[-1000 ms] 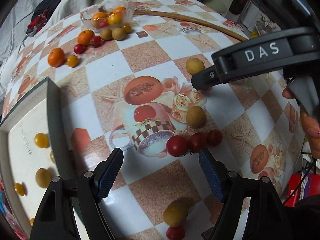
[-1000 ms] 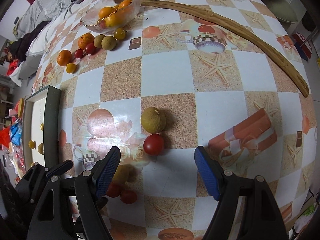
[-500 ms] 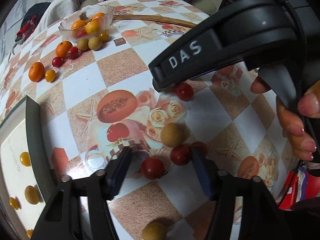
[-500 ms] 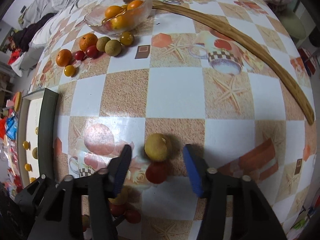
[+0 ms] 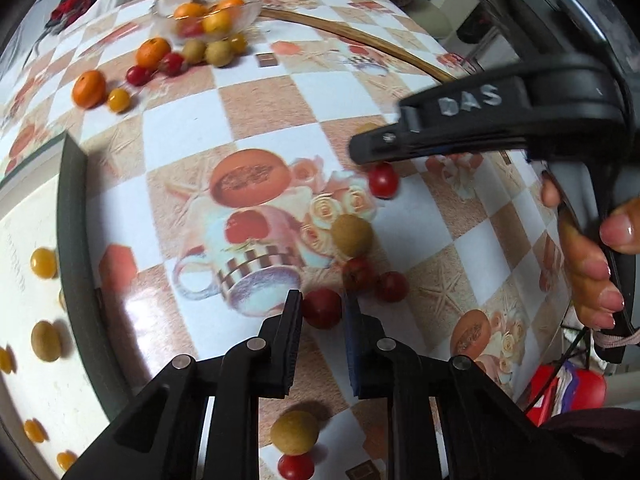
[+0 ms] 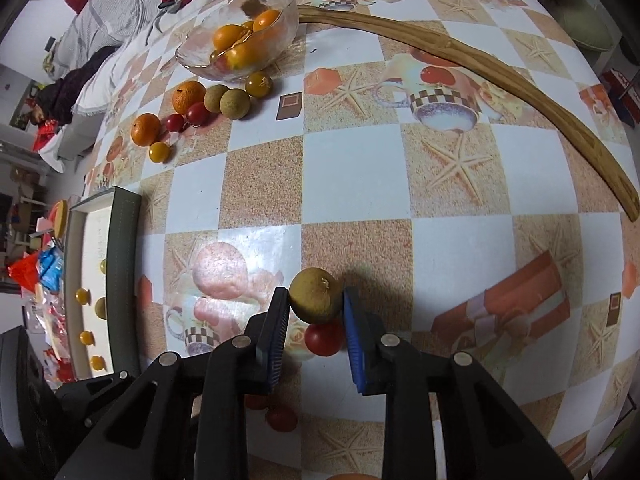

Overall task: Organize fruits
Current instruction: 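Grasp a red cherry tomato with the left tool while the right tool grasps a brownish-green fruit, then carry both fruits over the white tray and open both tools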

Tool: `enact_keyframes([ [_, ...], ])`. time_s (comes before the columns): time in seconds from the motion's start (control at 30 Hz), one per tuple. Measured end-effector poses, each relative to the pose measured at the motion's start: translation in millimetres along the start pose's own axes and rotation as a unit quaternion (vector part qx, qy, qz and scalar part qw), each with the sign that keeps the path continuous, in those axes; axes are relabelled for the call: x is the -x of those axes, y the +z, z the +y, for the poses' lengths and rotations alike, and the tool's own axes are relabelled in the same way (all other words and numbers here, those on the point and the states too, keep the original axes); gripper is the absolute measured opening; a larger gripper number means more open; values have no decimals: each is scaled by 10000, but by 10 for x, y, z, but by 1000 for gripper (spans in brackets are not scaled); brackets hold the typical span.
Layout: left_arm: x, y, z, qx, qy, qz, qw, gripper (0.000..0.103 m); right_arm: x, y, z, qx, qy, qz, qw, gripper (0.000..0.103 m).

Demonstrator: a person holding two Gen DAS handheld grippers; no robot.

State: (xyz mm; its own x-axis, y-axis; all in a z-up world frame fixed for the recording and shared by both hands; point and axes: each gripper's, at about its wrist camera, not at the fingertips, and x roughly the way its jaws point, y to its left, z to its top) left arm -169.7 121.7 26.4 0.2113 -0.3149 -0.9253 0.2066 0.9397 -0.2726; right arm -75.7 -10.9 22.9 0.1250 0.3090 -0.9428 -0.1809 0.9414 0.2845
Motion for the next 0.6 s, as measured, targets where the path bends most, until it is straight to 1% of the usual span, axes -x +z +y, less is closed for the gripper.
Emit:
enact_keyframes([
  [0.1, 10, -23, 63, 69, -59, 8, 10000, 21, 16, -12, -4, -31, 2, -1, 10000, 30],
  [0.17, 25, -46, 67, 28, -49, -3, 10000, 21, 23, -18, -12, -20, -7, 10, 10000, 30],
  [0.47, -65, 20, -30, -161, 108, -103, 9998, 21, -2, -30, 90, 9, -36, 53, 10000, 30],
  [0.6, -36, 5, 66, 140, -104, -104, 9998, 21, 16, -34, 164, 57, 11, 40, 10000, 30],
])
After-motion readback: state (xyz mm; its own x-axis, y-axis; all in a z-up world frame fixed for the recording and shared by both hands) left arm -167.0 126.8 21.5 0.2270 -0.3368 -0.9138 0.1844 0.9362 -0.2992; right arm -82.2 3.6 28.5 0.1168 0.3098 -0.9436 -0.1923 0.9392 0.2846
